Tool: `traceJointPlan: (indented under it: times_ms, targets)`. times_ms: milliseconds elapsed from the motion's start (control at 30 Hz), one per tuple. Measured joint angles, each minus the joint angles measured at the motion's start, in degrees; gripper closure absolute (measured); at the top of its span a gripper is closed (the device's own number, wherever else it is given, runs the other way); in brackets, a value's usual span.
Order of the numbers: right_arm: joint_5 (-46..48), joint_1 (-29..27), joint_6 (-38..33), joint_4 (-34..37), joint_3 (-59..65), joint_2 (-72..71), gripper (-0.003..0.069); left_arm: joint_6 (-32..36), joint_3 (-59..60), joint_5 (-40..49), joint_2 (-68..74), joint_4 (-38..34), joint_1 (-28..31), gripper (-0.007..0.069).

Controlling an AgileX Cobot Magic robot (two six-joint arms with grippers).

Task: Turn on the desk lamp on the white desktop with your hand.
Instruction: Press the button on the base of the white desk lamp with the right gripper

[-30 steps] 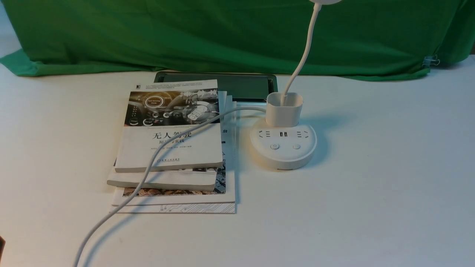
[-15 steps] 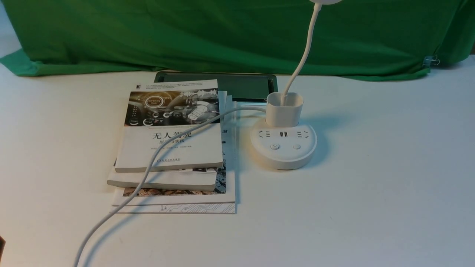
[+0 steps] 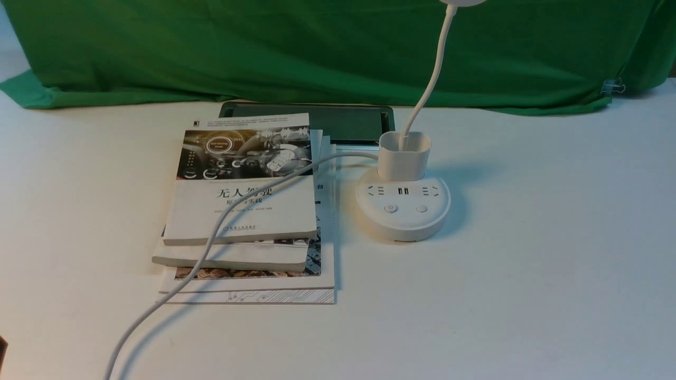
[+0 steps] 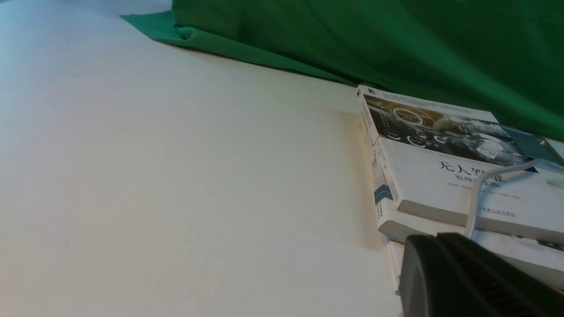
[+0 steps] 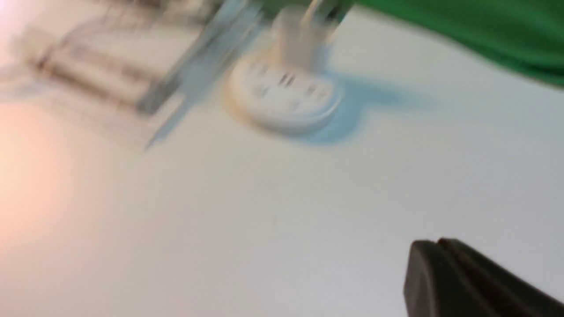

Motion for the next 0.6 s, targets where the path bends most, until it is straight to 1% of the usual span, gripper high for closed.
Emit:
traceJointPlan:
  times_ms: [100,267,433,500,600]
  targets:
    - [5.3,1.6,-2.7,0.0,-8.4,10.1,0.0631,0.0,0.0,0.0,0.0,0.0,0.0,0.0603]
    - [5.7,5.7,-3.5,-1.2,-17.5,24.4,0.0630,0.0,0.0,0.0,0.0,0.0,0.0,0.0603]
    - [5.7,11.7,-0.7,-7.1,-25.1,39.6,0.0629,0.0,0.0,0.0,0.0,0.0,0.0,0.0603]
    - [5.5,12.6,-0.2,-7.8,-26.5,42.6,0.0628,0.0,0.0,0.0,0.0,0.0,0.0,0.0603]
    - [3.3,13.9,1.5,-8.9,-30.4,52.4,0.0629,0.0,0.0,0.0,0.0,0.0,0.0,0.0603]
